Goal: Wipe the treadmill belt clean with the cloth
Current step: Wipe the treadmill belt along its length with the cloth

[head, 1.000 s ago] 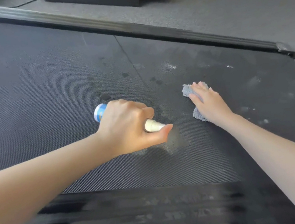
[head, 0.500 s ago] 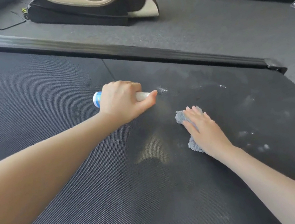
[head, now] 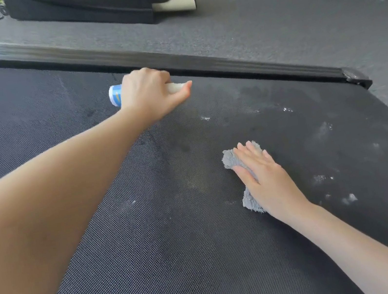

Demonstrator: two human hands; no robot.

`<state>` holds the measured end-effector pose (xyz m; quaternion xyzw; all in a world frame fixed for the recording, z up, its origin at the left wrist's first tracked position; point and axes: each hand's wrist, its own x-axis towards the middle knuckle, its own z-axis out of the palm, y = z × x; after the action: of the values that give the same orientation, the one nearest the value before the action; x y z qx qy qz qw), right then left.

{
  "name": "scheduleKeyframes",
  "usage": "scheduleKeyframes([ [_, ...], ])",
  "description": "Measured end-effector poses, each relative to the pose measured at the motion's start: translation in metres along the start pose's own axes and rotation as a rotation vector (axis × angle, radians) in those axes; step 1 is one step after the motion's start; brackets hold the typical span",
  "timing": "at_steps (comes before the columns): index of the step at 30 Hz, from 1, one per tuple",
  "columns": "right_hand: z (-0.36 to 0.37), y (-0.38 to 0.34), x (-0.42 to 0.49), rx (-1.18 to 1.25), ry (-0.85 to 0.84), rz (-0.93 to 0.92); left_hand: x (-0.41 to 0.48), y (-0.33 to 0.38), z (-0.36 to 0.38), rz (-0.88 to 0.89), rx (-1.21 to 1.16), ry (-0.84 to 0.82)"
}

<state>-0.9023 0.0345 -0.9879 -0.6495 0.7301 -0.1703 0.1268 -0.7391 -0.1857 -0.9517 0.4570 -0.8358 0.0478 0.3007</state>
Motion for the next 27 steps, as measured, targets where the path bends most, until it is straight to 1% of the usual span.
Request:
scheduleKeyframes([
  [3, 0.001, 0.002, 0.0, -0.005, 0.013, -0.004, 0.023, 0.002, 0.008, -0.042, 0.012, -0.038],
  [8, 0.004, 0.004, 0.001, -0.014, 0.027, -0.024, 0.048, 0.002, 0.021, -0.079, 0.099, 0.005],
  [14, 0.004, 0.003, 0.002, 0.023, 0.011, -0.017, 0.066, 0.0, 0.026, -0.146, 0.083, -0.005],
  [18, 0.004, 0.003, 0.001, 0.005, 0.011, -0.016, 0.063, 0.002, 0.022, -0.135, 0.073, -0.038],
  [23, 0.003, 0.002, 0.001, 0.01, 0.014, -0.008, 0.05, -0.002, 0.011, -0.119, 0.082, 0.007],
  [27, 0.004, 0.003, 0.002, -0.025, 0.002, -0.007, 0.042, 0.0, -0.003, -0.119, 0.076, -0.016],
])
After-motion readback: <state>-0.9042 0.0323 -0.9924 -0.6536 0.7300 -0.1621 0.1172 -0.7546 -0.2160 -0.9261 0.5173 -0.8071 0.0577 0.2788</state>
